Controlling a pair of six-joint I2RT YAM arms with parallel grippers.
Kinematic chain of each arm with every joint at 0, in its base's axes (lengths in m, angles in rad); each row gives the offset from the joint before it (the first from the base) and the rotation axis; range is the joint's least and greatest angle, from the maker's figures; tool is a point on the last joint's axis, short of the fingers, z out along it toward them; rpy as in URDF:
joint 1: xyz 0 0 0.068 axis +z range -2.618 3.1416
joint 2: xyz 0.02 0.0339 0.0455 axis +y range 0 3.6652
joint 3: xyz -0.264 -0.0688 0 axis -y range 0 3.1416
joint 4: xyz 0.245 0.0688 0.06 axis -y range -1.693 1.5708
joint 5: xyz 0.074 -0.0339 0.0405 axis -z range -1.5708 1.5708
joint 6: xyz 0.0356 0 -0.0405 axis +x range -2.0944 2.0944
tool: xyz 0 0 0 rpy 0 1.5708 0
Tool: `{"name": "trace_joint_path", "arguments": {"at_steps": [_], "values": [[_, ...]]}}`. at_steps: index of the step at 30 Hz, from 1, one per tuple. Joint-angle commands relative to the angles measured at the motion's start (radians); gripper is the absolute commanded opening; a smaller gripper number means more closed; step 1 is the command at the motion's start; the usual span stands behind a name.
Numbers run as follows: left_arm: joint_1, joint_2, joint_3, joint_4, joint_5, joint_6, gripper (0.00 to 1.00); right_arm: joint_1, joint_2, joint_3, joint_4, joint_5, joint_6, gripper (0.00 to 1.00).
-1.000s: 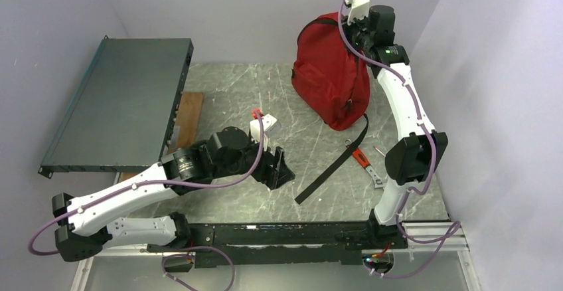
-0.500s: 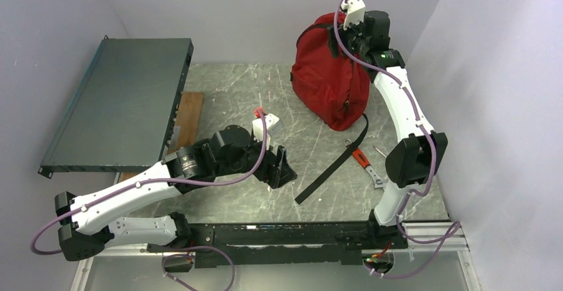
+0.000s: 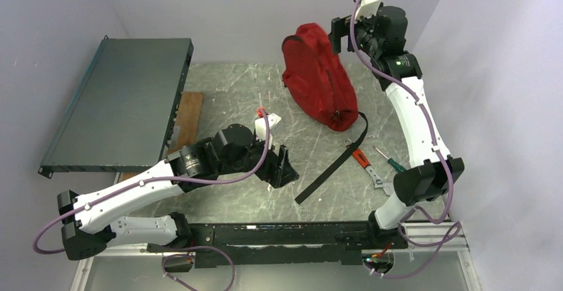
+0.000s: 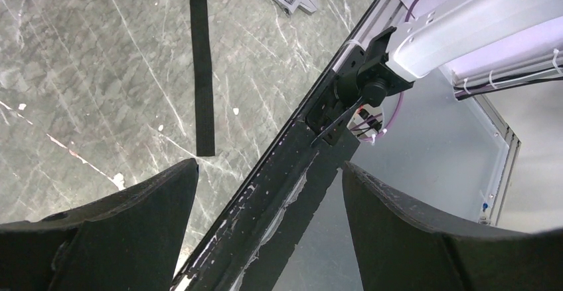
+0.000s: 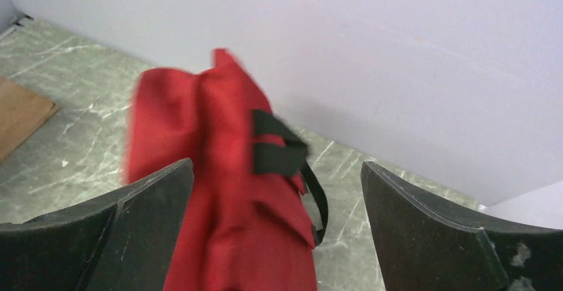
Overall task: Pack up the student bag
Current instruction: Place the student bag at the center of the board, then adjust the student bag at the center of the board.
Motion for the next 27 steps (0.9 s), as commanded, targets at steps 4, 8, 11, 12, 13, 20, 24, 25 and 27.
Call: {"name": "trace_joint_path", "arguments": {"at_steps": [4, 8, 11, 12, 13, 20, 24, 25, 27], "values": [[0.012, 0.006, 0.003, 0.063, 0.028, -0.011, 0.85, 0.027, -0.009, 0.005, -0.019, -0.014, 0.003, 1.00], [0.019, -0.027, -0.006, 0.022, -0.076, -0.030, 0.84, 0.127, -0.084, -0.221, 0.096, -0.003, 0.075, 1.00], [0.022, -0.114, -0.030, 0.041, -0.163, -0.017, 0.84, 0.190, -0.161, -0.432, 0.262, -0.022, 0.166, 1.00], [0.023, -0.141, -0.031, 0.033, -0.204, -0.012, 0.84, 0.212, -0.175, -0.476, 0.287, -0.033, 0.182, 1.00], [0.023, -0.173, -0.030, 0.022, -0.243, -0.008, 0.84, 0.238, -0.193, -0.505, 0.305, -0.046, 0.181, 1.00], [0.024, -0.416, -0.052, -0.007, -0.475, 0.017, 0.85, 0.485, -0.325, -0.775, 0.549, -0.038, 0.171, 1.00], [0.024, -0.516, -0.049, 0.000, -0.516, 0.050, 0.86, 0.643, -0.325, -0.967, 0.728, 0.049, 0.005, 1.00], [0.023, -0.529, -0.044, -0.004, -0.520, 0.055, 0.86, 0.678, -0.315, -0.991, 0.746, 0.097, -0.047, 1.00], [0.023, -0.544, -0.031, -0.019, -0.522, 0.061, 0.86, 0.750, -0.260, -1.000, 0.775, 0.259, -0.176, 1.00]]}}
